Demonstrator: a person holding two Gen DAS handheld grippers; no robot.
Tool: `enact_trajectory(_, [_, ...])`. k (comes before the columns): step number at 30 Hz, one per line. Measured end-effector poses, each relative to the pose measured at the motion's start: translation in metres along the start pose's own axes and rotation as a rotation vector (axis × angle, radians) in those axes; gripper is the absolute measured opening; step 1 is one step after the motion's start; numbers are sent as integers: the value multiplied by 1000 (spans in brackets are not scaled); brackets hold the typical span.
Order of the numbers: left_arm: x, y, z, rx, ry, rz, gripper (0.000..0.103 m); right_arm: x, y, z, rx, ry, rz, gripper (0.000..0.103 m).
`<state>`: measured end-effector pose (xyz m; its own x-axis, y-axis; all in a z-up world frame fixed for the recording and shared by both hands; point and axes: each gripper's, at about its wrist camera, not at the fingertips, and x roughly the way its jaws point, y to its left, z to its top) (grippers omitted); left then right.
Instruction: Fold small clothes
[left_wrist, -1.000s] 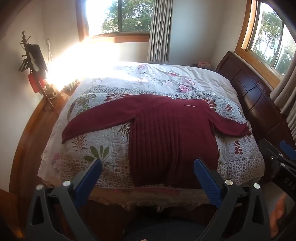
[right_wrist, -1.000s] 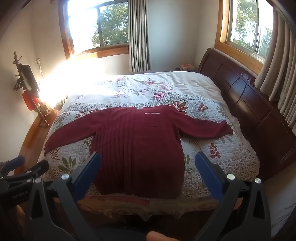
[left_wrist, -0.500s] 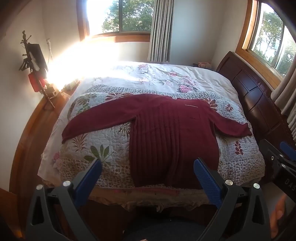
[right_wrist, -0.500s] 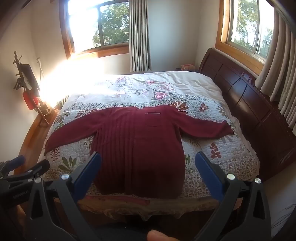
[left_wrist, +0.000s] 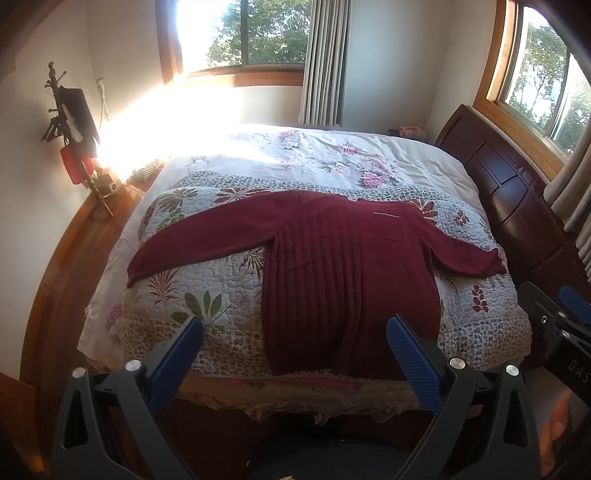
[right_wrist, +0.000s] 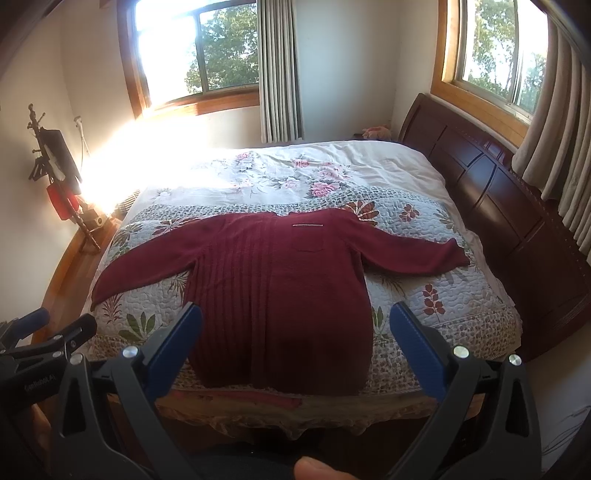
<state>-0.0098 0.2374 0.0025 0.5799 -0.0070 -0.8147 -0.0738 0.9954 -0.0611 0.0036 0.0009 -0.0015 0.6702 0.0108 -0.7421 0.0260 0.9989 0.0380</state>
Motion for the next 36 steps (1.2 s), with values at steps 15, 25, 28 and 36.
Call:
enact_trajectory(15, [0,-1,3,2,-2,2,99,1,2,-1,-9,0,0,100])
enact_trajectory(25, [-1,-1,6,2,-5,1,99,1,3,1,-14,1,-4,100])
enact_trajectory(28, [-1,-1,6,0,-3,0,99,2,3,2,-14,1,-6,100])
enact_trajectory(36, [-1,-1,10,1,-6,-1,99,4,4,2,-11,1,-7,100])
